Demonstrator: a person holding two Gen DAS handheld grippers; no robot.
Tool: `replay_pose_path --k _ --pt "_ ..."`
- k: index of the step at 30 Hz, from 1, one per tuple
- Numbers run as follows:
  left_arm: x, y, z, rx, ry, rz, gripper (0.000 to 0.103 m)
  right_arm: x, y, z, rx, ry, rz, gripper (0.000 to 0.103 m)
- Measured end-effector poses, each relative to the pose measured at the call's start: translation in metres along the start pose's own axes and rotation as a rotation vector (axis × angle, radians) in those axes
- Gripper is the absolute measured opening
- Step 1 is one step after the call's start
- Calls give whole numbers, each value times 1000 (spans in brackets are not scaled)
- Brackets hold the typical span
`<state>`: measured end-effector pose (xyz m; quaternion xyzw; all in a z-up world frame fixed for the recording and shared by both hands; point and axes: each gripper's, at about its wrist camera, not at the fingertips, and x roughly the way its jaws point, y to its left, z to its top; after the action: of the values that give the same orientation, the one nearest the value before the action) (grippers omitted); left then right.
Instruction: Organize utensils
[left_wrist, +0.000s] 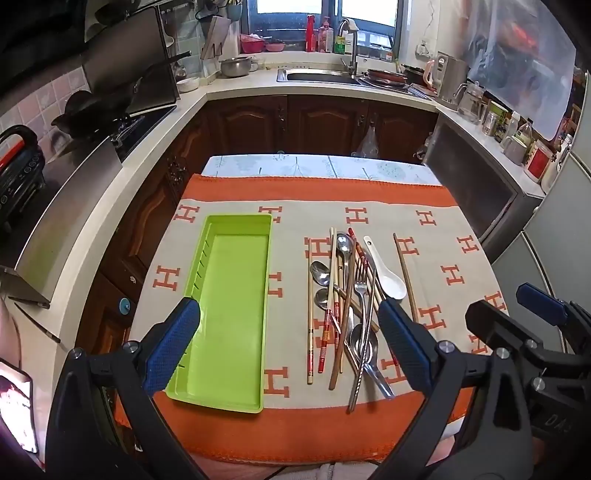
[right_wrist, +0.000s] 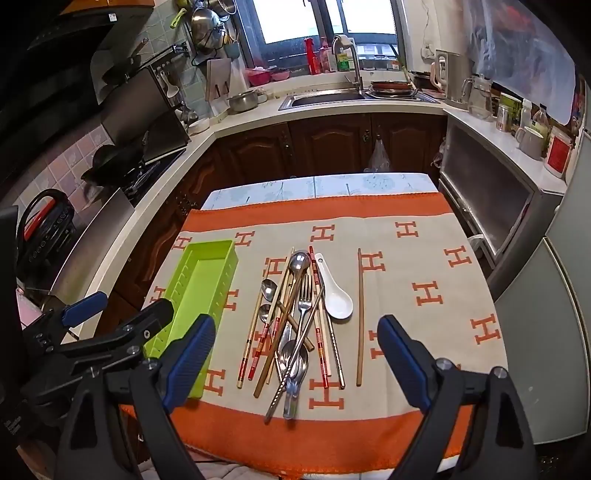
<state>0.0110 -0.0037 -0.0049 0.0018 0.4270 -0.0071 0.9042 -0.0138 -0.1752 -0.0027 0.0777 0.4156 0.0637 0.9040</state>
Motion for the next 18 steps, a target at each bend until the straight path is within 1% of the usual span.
replay_pose_path --k 3,4,18 --pt "4 -2 2 -5 13 -2 96 3 -1 -1 -4 7 2 90" --pt "3 1 -3 -13 8 -6 96 4 -1 -2 -5 9 4 90" --pt "7 7 -4 -37 18 -6 96 6 3 -3 -16 24 16 90"
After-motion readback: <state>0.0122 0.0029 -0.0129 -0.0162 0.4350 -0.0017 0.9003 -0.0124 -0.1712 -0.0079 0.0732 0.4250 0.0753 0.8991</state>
